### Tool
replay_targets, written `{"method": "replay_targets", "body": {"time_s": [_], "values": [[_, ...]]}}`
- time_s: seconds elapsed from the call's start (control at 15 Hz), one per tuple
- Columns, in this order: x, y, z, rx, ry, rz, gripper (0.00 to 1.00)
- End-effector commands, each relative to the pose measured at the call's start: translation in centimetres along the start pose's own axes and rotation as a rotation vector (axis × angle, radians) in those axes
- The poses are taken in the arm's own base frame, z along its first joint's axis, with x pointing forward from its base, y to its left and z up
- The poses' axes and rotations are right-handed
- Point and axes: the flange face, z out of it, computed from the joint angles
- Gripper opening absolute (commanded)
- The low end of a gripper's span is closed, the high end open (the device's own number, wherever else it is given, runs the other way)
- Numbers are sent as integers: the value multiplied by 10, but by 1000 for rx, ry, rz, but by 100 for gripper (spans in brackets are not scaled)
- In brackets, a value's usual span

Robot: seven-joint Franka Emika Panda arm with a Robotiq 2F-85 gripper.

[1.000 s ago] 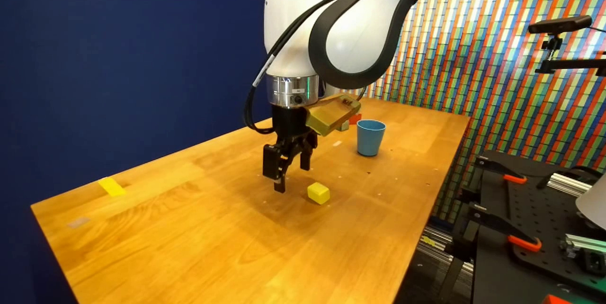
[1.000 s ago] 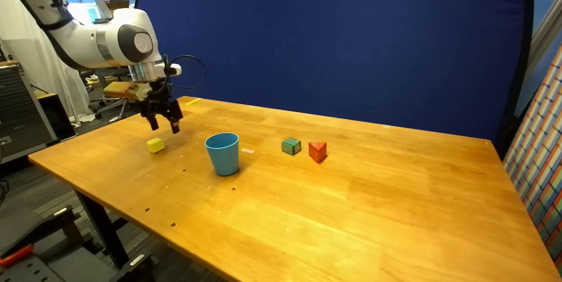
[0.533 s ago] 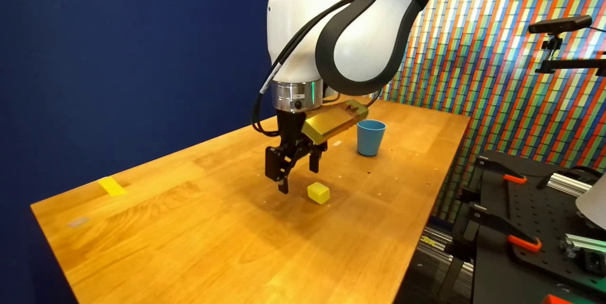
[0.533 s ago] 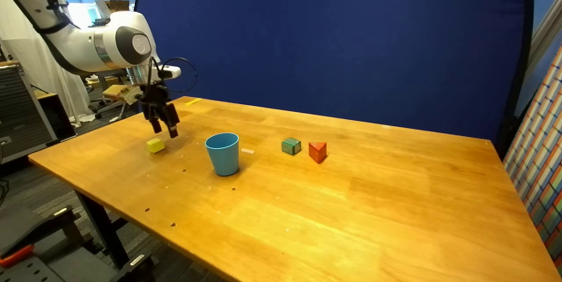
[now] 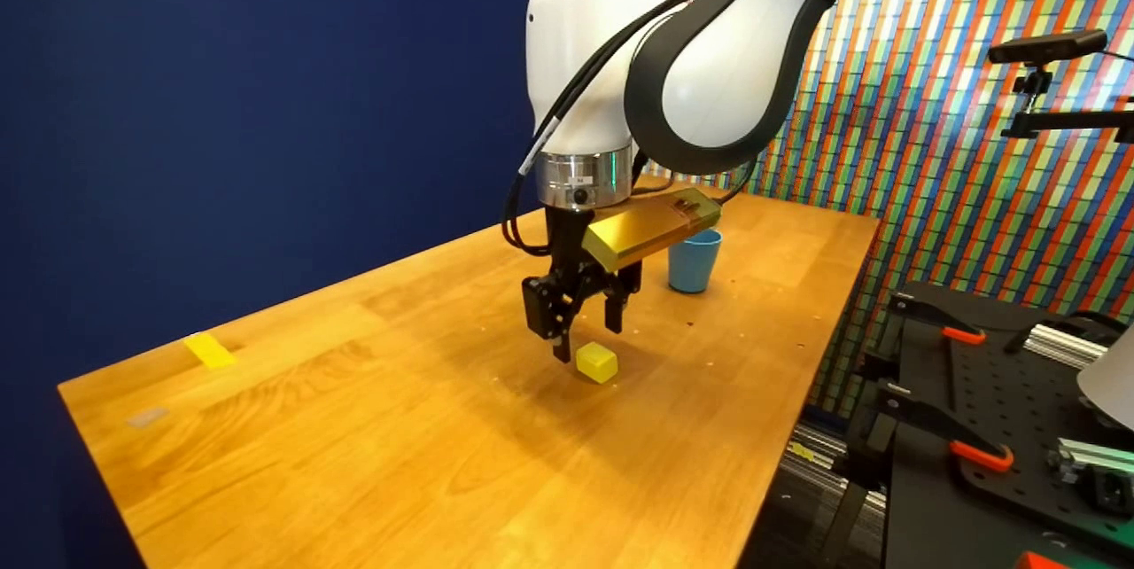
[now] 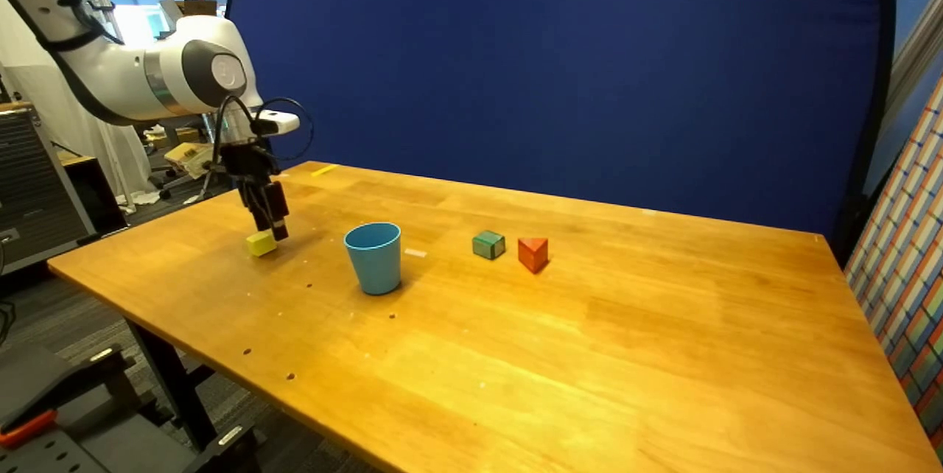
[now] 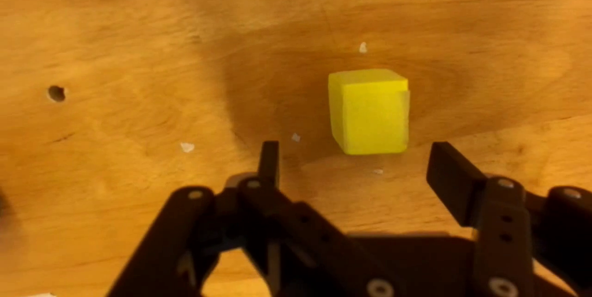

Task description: Put the yellow block in the cup

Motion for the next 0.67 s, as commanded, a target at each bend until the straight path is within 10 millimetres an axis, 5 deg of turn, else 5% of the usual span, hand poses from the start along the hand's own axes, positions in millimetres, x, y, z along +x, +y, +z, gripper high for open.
{"method": "replay_targets", "body": {"time_s": [0.0, 0.33, 0.6], "values": [[-10, 14, -10, -7, 11, 39, 51], [-17, 35, -1, -16, -8, 71, 12], [-1, 71, -40, -27, 48, 127, 16]]}}
